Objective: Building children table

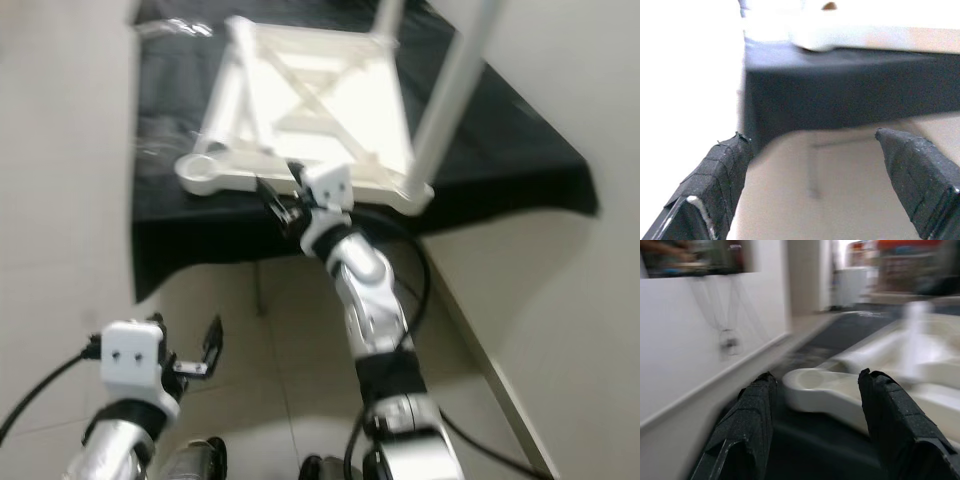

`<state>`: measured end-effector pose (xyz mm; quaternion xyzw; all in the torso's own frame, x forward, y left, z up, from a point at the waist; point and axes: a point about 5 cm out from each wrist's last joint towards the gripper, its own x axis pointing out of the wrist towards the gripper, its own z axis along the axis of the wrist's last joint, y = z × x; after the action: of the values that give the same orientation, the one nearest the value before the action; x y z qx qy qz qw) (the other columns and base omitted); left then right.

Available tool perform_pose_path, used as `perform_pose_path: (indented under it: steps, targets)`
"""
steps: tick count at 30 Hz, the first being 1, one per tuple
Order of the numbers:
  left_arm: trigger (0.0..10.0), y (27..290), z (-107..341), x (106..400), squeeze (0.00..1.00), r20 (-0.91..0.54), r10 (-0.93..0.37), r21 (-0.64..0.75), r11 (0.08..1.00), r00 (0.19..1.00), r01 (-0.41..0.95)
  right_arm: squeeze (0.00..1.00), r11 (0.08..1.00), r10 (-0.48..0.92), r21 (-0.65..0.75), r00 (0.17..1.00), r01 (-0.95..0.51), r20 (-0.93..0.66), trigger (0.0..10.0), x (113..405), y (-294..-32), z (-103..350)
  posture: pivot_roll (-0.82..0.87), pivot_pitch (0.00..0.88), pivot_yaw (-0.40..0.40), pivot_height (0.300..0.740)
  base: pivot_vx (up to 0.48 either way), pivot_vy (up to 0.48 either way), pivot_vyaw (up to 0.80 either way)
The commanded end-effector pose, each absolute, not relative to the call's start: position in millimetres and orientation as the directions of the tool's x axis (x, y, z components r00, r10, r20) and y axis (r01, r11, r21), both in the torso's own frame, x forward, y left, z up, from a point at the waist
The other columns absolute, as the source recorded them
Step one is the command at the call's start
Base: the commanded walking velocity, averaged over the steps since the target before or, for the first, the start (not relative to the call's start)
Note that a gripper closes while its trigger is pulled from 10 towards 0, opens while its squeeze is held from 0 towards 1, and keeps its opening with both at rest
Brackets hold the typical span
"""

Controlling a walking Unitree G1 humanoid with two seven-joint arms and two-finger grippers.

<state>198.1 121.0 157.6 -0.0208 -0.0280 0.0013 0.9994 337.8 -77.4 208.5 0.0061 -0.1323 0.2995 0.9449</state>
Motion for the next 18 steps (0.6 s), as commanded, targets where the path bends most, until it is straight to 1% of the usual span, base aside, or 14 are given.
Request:
perform_pose_path:
  steps: [1,3,8,18]
  targets:
    - [10.0,120.2,153.3,198.7,0.00,0.039,0.006,-0.033,0.999,0.999,-0.005,0.00,0.838,0.540,-0.066,0.803,-0.542,0.253,10.0,336.5,-83.5,209.7,-0.01,0.090,-0.065,0.740,0.000,0.000,0.00]
    - [10.0,123.2,156.0,200.9,0.00,0.056,0.022,-0.019,1.000,0.998,-0.021,0.00,0.841,0.532,-0.051,0.808,-0.538,0.252,10.0,336.2,-83.2,209.1,-0.01,0.083,-0.061,0.740,0.000,0.000,0.00]
    - [10.0,130.2,160.8,205.2,0.00,0.094,0.048,0.008,0.999,0.994,-0.049,0.00,0.856,0.509,-0.044,0.826,-0.515,0.241,10.0,333.6,-85.0,206.4,-0.01,0.079,-0.061,0.740,0.314,0.000,0.00]
    - [10.0,132.5,161.5,208.8,0.00,0.104,0.048,0.020,0.999,0.993,-0.051,0.00,0.863,0.499,-0.030,0.840,-0.504,0.213,10.0,330.6,-86.5,201.3,-0.01,0.072,-0.060,0.740,0.480,0.000,0.00]
